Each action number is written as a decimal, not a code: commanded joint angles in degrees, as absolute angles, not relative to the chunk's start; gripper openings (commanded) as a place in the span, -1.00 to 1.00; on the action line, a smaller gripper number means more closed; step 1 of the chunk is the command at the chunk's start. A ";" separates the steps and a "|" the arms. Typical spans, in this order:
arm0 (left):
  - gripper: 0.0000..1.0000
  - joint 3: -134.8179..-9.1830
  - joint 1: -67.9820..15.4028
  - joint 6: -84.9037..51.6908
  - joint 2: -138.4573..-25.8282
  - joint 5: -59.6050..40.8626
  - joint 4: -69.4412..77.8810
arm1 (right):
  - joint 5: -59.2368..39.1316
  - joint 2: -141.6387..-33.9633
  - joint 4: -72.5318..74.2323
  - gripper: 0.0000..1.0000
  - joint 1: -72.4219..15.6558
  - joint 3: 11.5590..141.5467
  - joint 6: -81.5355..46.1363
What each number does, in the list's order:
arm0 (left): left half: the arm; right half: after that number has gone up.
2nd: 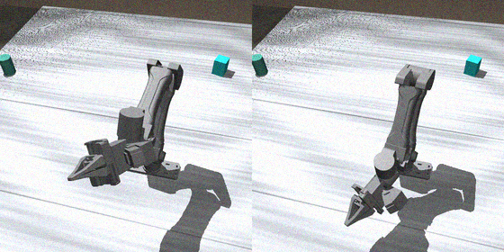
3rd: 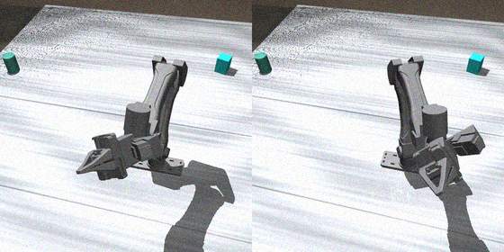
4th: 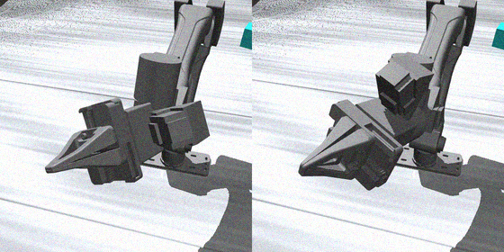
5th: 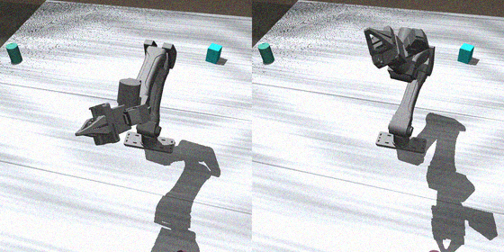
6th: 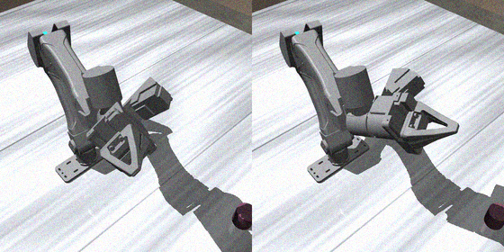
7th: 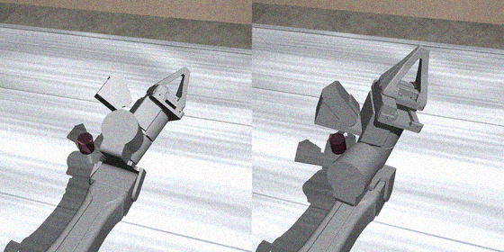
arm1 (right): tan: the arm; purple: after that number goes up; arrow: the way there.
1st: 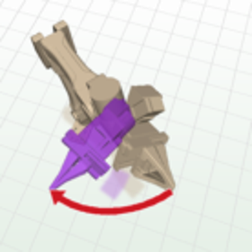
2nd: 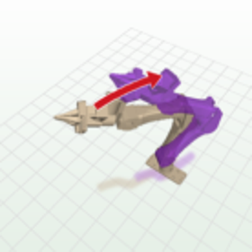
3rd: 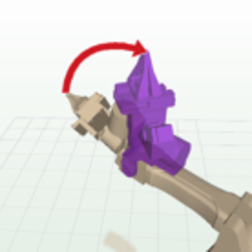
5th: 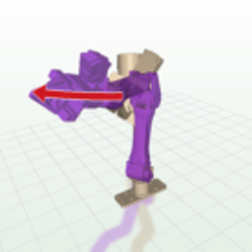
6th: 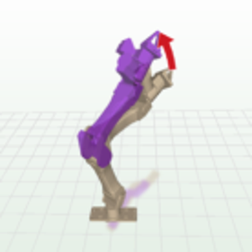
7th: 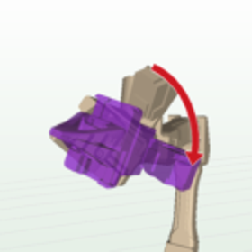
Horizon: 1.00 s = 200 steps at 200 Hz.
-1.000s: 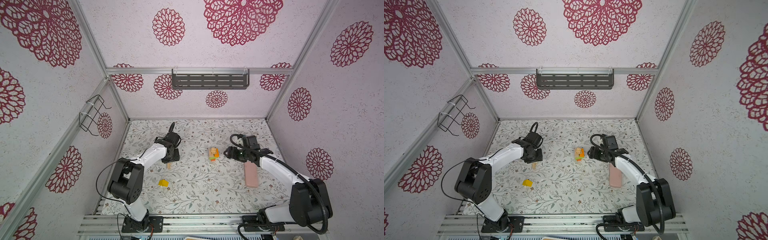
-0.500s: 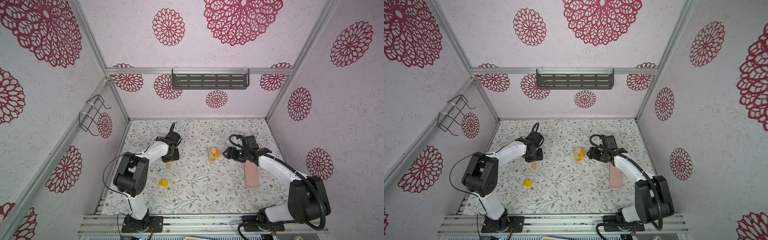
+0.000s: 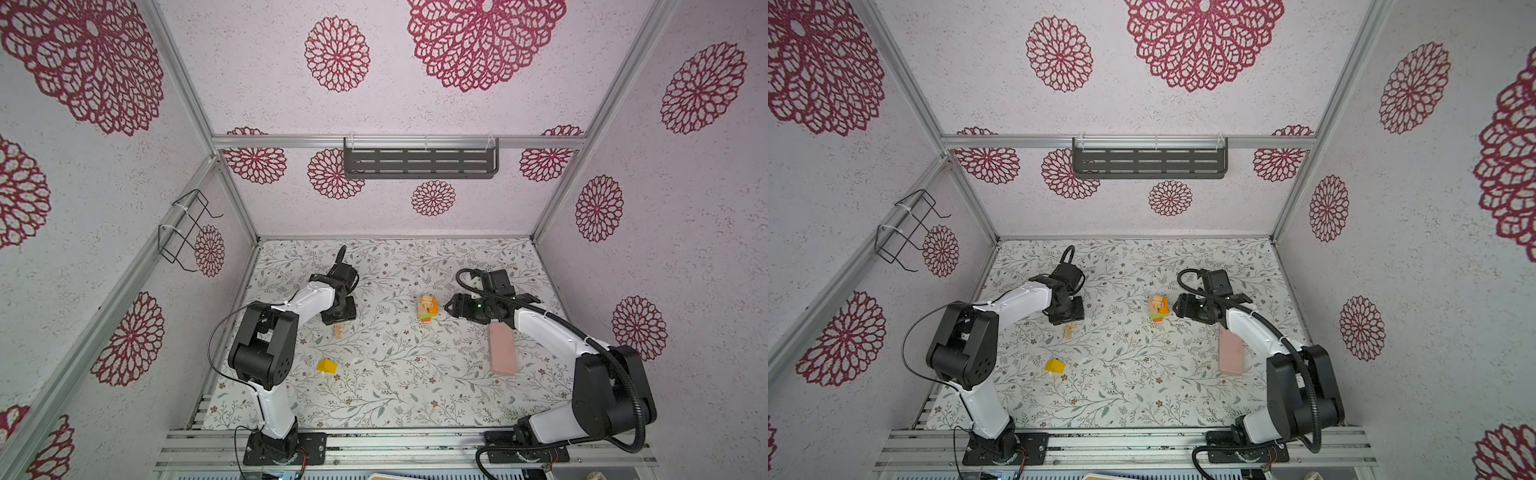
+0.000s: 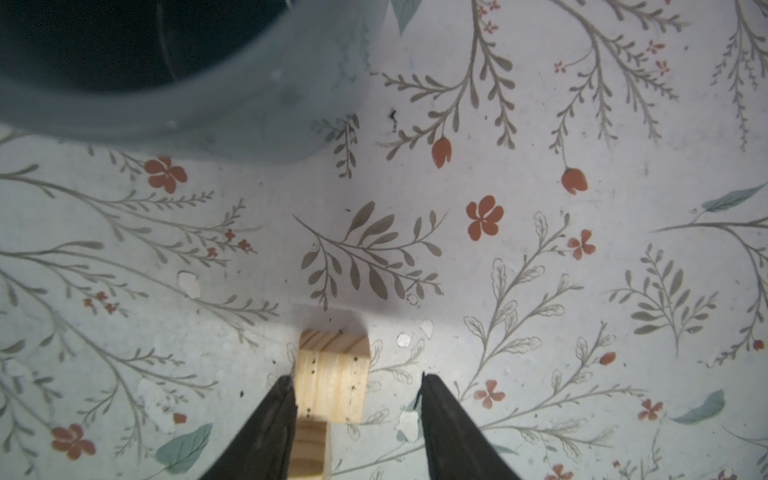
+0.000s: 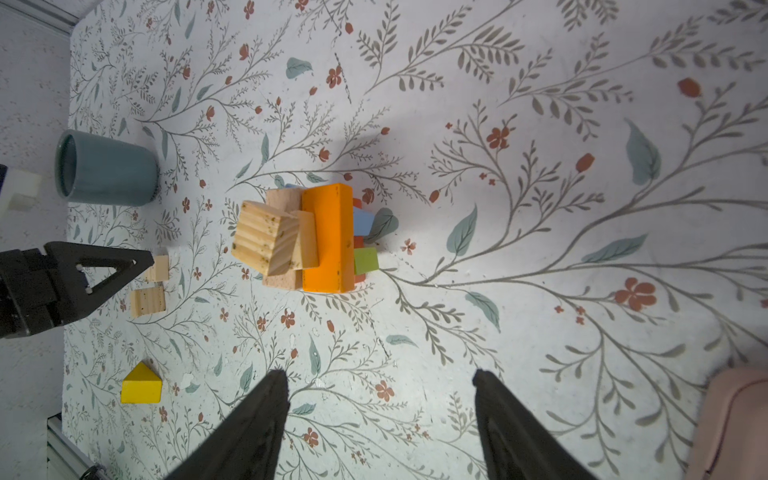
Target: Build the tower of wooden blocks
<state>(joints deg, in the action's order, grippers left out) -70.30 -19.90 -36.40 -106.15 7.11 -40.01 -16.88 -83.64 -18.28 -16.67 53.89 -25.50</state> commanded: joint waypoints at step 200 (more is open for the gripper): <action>-0.28 -68.95 -18.74 -36.30 -107.65 7.22 -37.70 | -18.23 -82.96 -19.55 0.47 -16.92 55.92 -24.24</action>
